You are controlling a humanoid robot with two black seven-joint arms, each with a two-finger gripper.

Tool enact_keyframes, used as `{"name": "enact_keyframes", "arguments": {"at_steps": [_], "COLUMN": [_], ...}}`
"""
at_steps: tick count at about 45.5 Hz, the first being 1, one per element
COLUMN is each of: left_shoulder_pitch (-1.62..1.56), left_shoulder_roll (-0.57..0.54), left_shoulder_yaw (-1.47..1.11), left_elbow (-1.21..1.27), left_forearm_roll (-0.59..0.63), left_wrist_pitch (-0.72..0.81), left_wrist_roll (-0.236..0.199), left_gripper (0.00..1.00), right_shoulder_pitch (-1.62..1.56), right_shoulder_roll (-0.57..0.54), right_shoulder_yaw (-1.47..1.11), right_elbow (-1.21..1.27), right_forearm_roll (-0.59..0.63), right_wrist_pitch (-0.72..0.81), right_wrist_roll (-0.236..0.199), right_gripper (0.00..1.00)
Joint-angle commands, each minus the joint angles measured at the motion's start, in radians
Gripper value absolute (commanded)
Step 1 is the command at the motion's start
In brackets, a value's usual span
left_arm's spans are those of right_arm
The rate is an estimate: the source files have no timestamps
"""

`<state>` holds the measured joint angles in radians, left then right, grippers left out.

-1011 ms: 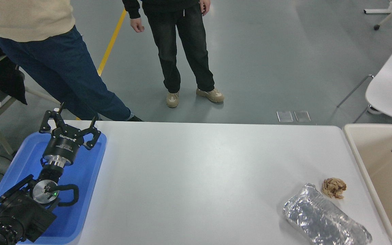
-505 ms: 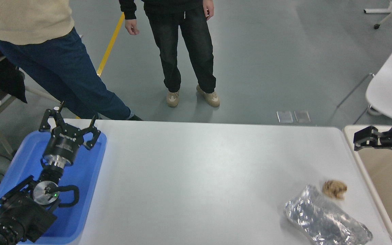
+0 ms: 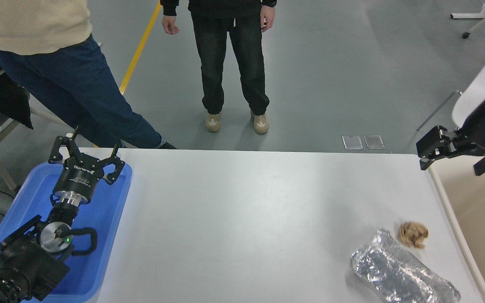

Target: Pick up paper cup place in dustbin

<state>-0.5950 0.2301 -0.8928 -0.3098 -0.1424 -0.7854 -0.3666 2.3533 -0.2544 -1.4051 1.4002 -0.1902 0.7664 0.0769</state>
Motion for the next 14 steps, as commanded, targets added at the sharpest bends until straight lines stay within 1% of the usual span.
{"name": "enact_keyframes", "arguments": {"at_steps": [1,14], "left_shoulder_pitch": [0.000,0.000], "left_shoulder_roll": [0.000,0.000], "left_shoulder_yaw": [0.000,0.000], "left_elbow": [0.000,0.000], "left_forearm_roll": [0.000,0.001], "left_wrist_pitch": [0.000,0.000], "left_wrist_roll": [0.000,0.000], "left_gripper": [1.00,1.00], "right_shoulder_pitch": [0.060,0.063], "right_shoulder_roll": [0.060,0.076], "right_shoulder_yaw": [0.101,0.068], "right_elbow": [0.006,0.010], "right_forearm_roll": [0.000,0.009], "right_wrist_pitch": [0.019,0.019], "right_wrist_roll": [0.000,0.000], "right_gripper": [1.00,1.00]}}
